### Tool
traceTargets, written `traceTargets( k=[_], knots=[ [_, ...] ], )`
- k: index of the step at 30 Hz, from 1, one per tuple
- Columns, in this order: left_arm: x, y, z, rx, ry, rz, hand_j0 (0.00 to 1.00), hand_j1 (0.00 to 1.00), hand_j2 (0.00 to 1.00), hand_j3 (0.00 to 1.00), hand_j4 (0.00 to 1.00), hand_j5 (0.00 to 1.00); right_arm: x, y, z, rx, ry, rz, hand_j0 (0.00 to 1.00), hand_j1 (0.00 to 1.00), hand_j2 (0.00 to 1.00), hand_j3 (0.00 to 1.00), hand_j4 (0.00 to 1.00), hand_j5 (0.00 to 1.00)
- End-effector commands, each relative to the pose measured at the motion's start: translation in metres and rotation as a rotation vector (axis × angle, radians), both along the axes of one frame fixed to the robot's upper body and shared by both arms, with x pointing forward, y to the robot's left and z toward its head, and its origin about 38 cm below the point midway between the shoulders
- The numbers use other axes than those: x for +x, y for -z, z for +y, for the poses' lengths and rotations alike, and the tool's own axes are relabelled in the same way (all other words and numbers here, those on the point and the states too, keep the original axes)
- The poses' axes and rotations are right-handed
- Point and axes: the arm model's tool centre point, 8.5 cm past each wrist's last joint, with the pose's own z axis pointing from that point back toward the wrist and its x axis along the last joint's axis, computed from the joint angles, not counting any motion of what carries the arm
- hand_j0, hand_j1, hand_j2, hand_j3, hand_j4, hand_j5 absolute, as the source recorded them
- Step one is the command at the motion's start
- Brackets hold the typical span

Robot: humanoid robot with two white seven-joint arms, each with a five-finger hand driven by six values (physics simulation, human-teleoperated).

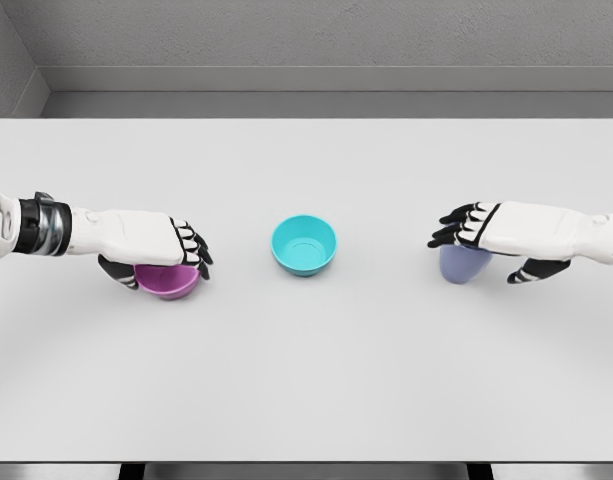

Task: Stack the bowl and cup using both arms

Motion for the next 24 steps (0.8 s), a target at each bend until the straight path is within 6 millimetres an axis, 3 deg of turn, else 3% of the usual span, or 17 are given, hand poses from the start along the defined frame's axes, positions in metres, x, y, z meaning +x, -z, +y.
traceTargets(
  k=[1, 16, 24],
  knots=[
    [0.000, -0.002, 0.000, -0.007, -0.002, -0.001, 0.78, 0.78, 0.78, 0.78, 0.78, 0.78, 0.000, 0.001, 0.000, 0.003, 0.002, 0.005, 1.00, 1.00, 1.00, 1.00, 1.00, 1.00],
    [0.004, -0.017, 0.002, -0.013, -0.006, -0.033, 0.77, 0.77, 0.77, 0.77, 0.77, 0.77, 0.003, -0.008, 0.000, 0.000, 0.001, -0.018, 1.00, 1.00, 1.00, 1.00, 1.00, 1.00],
    [0.002, -0.030, -0.008, -0.030, 0.029, -0.067, 0.76, 0.76, 0.76, 0.76, 0.76, 0.76, 0.005, -0.010, 0.002, 0.007, -0.001, -0.024, 1.00, 1.00, 1.00, 1.00, 1.00, 1.00]
  ],
)
